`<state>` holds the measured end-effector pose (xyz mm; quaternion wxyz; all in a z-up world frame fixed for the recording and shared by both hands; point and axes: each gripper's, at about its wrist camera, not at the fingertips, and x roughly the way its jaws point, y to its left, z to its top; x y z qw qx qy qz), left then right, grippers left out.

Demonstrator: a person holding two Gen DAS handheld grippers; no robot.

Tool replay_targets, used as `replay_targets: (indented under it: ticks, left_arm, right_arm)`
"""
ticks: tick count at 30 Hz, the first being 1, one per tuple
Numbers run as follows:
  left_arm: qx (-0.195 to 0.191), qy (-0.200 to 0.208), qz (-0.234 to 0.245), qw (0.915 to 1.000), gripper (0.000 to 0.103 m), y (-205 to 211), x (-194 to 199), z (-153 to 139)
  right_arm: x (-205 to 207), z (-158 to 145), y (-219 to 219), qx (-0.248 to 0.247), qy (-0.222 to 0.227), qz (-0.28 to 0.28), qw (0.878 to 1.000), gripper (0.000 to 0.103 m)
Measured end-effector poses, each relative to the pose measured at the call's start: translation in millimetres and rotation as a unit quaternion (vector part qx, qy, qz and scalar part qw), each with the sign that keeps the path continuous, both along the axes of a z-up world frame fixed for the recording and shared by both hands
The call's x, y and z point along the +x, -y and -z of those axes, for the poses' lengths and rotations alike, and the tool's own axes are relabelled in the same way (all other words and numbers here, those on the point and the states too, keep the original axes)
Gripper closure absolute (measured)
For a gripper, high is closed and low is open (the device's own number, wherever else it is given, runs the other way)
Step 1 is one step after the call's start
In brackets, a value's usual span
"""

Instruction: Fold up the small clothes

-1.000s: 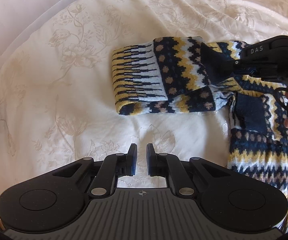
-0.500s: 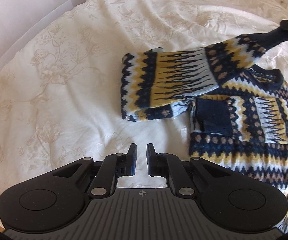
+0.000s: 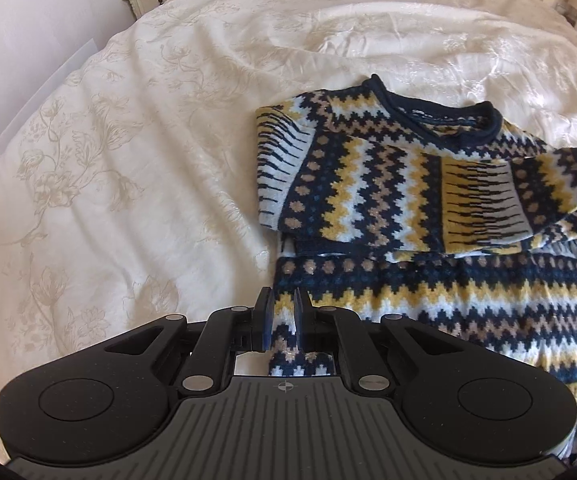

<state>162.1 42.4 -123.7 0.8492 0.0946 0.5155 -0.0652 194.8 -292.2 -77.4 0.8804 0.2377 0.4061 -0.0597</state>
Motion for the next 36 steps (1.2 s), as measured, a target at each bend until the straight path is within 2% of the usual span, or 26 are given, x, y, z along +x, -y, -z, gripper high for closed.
replay_targets:
  ticks: [6,8,9,10,13,17,19,20,21,27,30,33,36]
  left_arm:
    - [0.018,0.008,0.024,0.9995,0.092,16.8,9.1,-0.3]
    - [0.021,0.008,0.03,0.9993,0.09,21.0,15.1,0.4]
    - [0.022,0.007,0.033,0.9992,0.088,23.1,18.4,1.1]
    - [0.023,0.008,0.035,0.9991,0.079,25.4,22.0,2.0]
    - [0.027,0.01,0.044,0.9986,0.078,32.0,32.2,4.2]
    - [0.028,0.006,0.058,0.9979,0.078,44.0,49.0,11.6]
    - [0.029,0.005,0.063,0.9976,0.078,50.3,57.7,17.2]
    - [0.03,0.002,0.065,0.9975,0.078,53.9,63.8,21.8]
    - [0.031,-0.001,0.065,0.9974,0.078,56.7,68.7,25.9]
    - [0.04,-0.036,0.055,0.997,0.077,63.5,97.4,60.1]
    - [0.041,-0.061,0.039,0.9965,0.072,57.9,108.6,79.9]
    - [0.03,-0.061,0.033,0.9972,0.07,55.4,113.2,86.9]
    - [0.046,-0.054,0.043,0.9966,0.067,60.8,113.0,89.5]
  right_arm:
    - [-14.1,34.8,19.8,-0.006,-0.05,0.02,0.999,0.094]
    - [-18.1,43.3,22.1,-0.007,-0.065,0.031,0.997,0.086]
    - [-22.7,47.3,23.0,-0.012,-0.072,0.036,0.997,0.086]
    - [-24.3,50.4,23.4,-0.019,-0.078,0.04,0.996,0.086]
    - [-25.0,56.4,22.8,-0.037,-0.089,0.04,0.995,0.086]
    - [-18.5,62.2,16.1,-0.037,-0.09,0.023,0.995,0.084]
    - [-11.4,66.9,10.7,-0.037,-0.09,0.014,0.995,0.074]
    - [-7.5,69.6,8.1,-0.035,-0.088,0.012,0.995,0.058]
    - [-3.4,72.4,6.1,-0.032,-0.086,0.01,0.996,0.048]
    - [24.3,97.3,-2.2,-0.025,-0.103,-0.006,0.994,0.047]
    - [34.2,112.0,-1.7,-0.03,-0.126,-0.011,0.992,0.047]
    - [39.8,125.6,-0.2,-0.034,-0.145,-0.017,0.989,0.047]
    - [42.8,131.4,-2.0,-0.037,-0.147,-0.024,0.988,0.044]
